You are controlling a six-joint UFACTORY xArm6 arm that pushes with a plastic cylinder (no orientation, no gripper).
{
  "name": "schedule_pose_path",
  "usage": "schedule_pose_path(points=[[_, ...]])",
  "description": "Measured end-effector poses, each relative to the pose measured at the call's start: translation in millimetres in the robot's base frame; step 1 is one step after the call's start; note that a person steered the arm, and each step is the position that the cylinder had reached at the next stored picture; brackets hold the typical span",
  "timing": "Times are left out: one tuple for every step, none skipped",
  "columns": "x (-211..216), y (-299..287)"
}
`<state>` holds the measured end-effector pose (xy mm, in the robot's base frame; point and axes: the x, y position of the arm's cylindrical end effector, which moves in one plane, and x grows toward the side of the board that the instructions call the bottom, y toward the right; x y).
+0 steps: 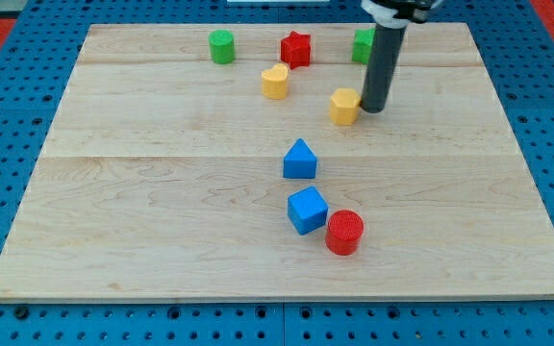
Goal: Push the blue triangle slightly up
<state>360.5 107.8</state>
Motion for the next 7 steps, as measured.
schedule_pose_path(points=[[0, -34], [0, -68], [0, -75], [8, -47], [39, -2], [64, 20], [91, 11]])
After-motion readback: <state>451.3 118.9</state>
